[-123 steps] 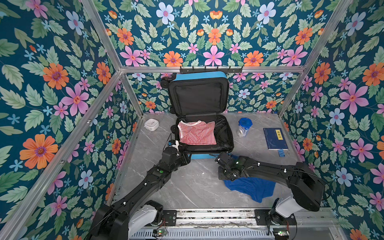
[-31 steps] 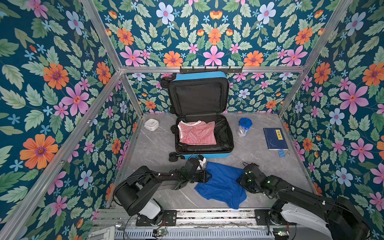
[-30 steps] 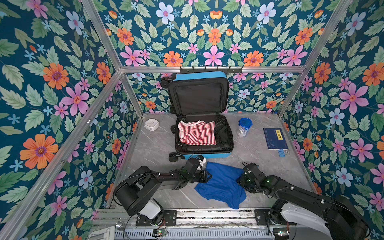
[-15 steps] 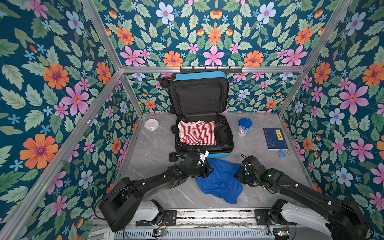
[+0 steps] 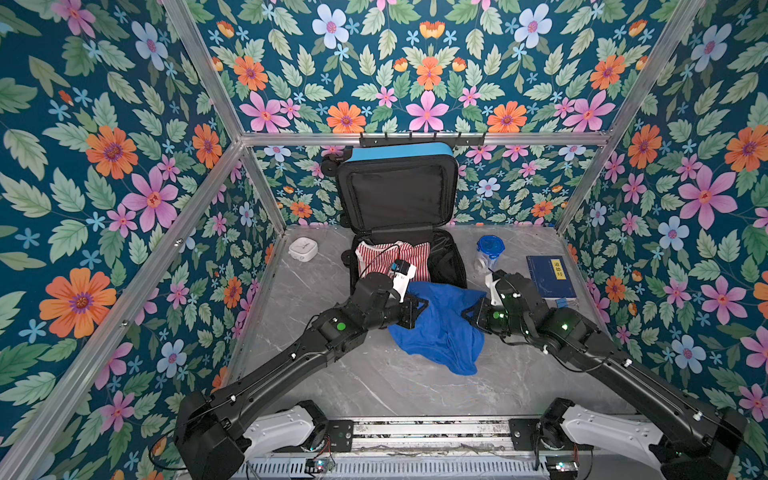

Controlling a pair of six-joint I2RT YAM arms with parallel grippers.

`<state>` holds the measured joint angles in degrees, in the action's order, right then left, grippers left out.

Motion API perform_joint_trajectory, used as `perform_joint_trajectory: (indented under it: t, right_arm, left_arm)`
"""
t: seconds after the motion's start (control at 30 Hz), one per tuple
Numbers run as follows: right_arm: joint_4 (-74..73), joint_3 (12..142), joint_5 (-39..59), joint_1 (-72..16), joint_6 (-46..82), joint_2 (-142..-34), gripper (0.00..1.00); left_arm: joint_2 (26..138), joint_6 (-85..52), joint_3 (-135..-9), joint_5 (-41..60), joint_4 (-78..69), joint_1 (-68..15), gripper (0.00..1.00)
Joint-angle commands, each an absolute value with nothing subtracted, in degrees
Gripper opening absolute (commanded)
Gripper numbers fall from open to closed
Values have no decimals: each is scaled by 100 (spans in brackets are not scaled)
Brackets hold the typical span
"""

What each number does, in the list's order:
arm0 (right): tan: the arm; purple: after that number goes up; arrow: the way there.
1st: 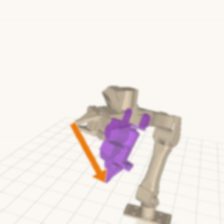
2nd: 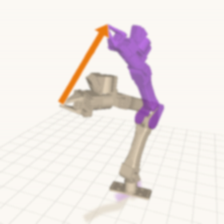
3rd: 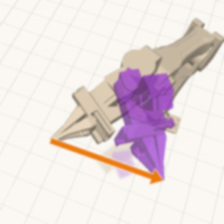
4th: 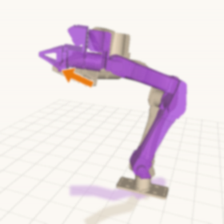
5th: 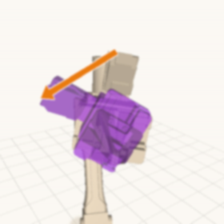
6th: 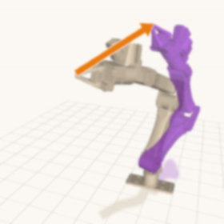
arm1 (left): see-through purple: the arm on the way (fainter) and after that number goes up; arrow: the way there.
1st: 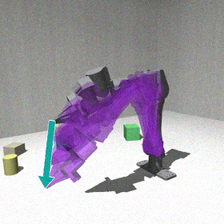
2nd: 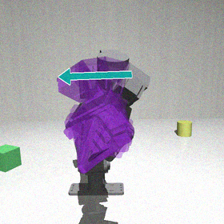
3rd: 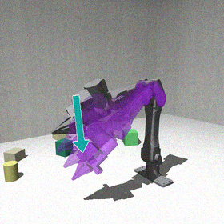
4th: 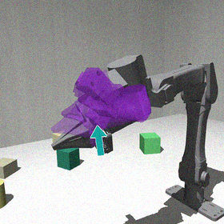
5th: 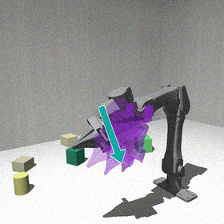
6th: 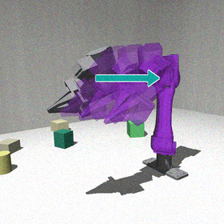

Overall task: Pack the luggage
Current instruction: 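Lift the blue cloth with both grippers and carry it into the suitcase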

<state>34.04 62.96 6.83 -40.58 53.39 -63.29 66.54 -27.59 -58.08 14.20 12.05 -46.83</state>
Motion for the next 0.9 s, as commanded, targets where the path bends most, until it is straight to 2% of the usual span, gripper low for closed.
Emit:
perform_joint_trajectory:
  t: [0.0, 0.1, 0.3, 0.5, 0.87]
  right_arm:
    - [3255, 7066, 771, -3956, 4626, -7006, 0]
    - [3167, 7927, 967, -3733, 4335, -7845, 0]
    - [3326, 9644, 1307, -3272, 3932, -9632, 0]
    - [3767, 11491, 1580, -3061, 3712, -11480, 0]
    - [5087, 14812, 1612, -2871, 3674, -14015, 0]
  left_arm:
    - [6991, -2123, -6378, 492, 1573, -4578, 0]
    - [7398, -1862, -6838, 171, 1617, -4291, 0]
    - [8014, -1527, -7311, -14, 1500, -3208, 0]
    - [8784, -1314, -7548, 268, 1169, -2335, 0]
    - [10375, -1298, -8209, 574, 884, -1830, 0]
